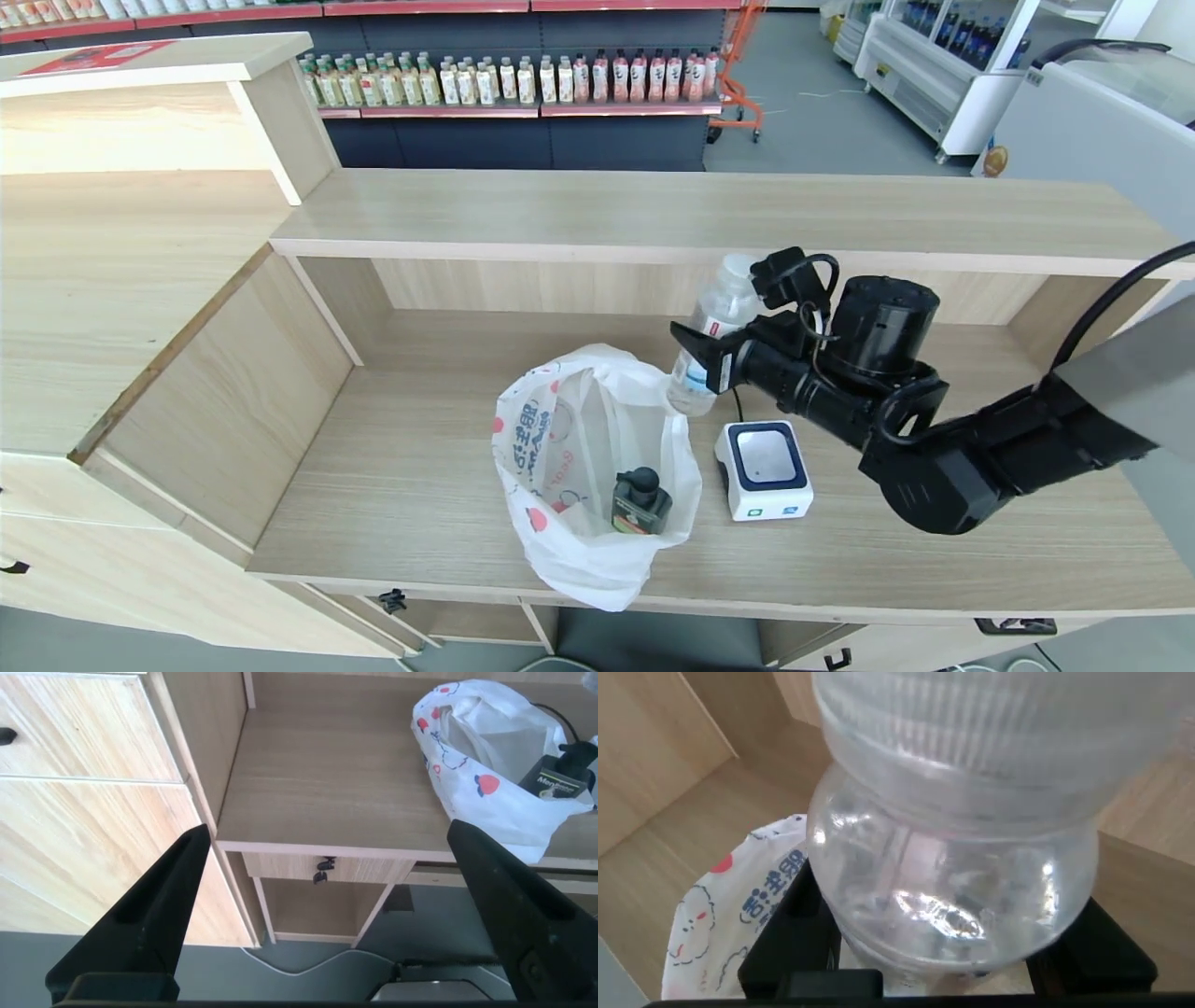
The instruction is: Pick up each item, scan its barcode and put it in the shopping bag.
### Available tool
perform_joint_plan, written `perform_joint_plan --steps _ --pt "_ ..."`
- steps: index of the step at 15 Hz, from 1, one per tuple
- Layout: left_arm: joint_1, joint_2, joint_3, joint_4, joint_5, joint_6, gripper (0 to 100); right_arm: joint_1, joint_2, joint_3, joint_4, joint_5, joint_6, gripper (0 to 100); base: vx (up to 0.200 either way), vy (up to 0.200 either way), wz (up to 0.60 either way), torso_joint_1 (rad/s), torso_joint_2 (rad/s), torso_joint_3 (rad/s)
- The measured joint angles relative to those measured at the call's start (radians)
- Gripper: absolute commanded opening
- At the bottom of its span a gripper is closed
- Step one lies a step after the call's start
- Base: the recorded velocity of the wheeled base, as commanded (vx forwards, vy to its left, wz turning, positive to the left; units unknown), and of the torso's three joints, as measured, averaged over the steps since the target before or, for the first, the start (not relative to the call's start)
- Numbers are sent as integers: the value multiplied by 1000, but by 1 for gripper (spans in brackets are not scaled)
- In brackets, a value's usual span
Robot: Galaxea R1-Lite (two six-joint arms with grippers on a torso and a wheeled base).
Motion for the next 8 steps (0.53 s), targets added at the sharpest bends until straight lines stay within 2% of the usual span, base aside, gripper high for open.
perform_joint_plan --steps 4,8 --pt "0 0 0 0 0 -1 100 -67 39 107 -132 193 48 0 0 0 0 0 0 0" --pt "-1 0 0 0 0 -1 100 -100 89 128 -200 254 78 0 0 0 0 0 0 0"
